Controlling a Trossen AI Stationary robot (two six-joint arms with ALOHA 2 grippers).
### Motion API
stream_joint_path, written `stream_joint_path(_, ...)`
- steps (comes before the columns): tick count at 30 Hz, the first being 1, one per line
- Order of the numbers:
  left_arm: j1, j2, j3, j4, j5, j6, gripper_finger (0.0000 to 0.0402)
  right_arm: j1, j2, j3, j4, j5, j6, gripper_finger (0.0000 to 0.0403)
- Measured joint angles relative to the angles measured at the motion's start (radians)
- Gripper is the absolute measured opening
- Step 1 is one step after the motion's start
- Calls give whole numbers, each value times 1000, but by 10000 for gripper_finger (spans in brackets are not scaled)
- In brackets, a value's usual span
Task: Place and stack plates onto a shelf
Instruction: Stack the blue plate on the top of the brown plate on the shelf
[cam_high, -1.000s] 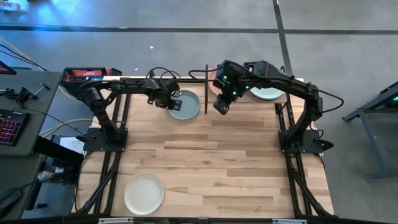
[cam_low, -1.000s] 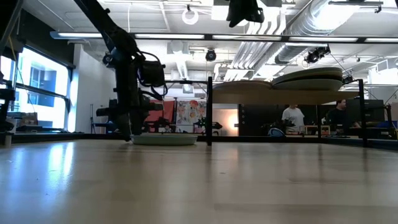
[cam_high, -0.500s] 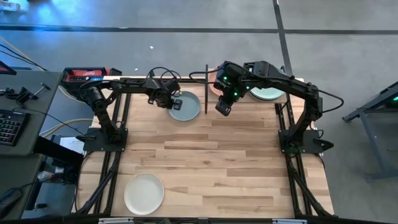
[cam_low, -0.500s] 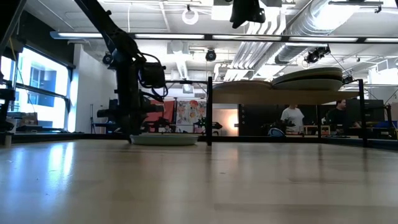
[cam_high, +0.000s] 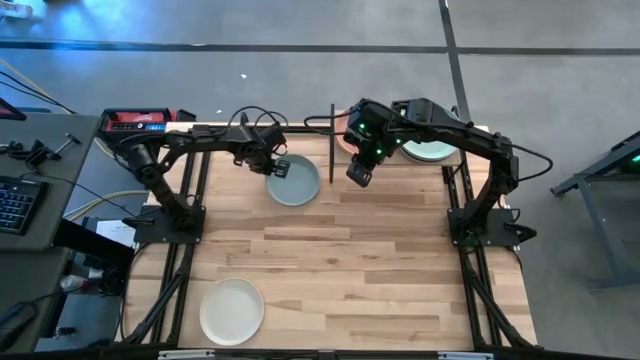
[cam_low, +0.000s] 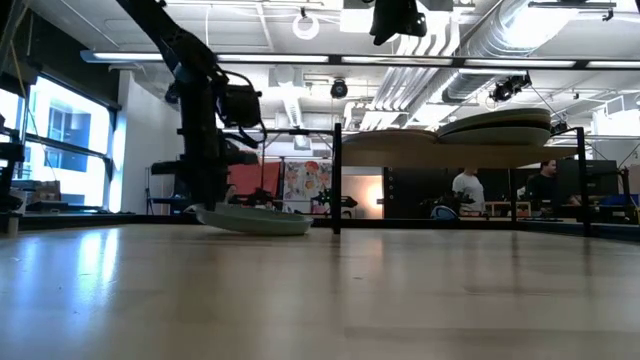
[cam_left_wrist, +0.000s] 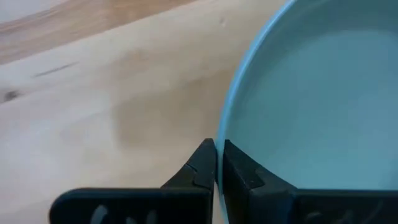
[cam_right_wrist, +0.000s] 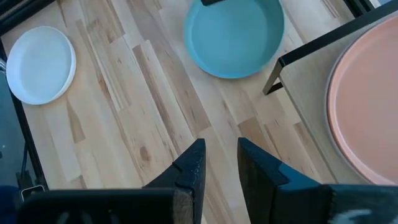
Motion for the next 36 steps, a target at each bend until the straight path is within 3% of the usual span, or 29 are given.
stream_joint_path(10, -40, -209, 0, -124, -6, 64, 1, 4, 0, 0, 2, -1, -1, 77)
stream_joint_path(19, -143, -395, 0, -226, 2, 43, 1, 59, 0, 0, 98, 22, 42, 133)
stream_joint_path(24, -230, -474, 1, -243, 26, -3, 1, 82, 9, -1, 143, 23, 104, 139)
stream_joint_path(36, -421, -492, 150, -238, -11, -41, 0, 151, 62, -1, 151, 110, 239, 139)
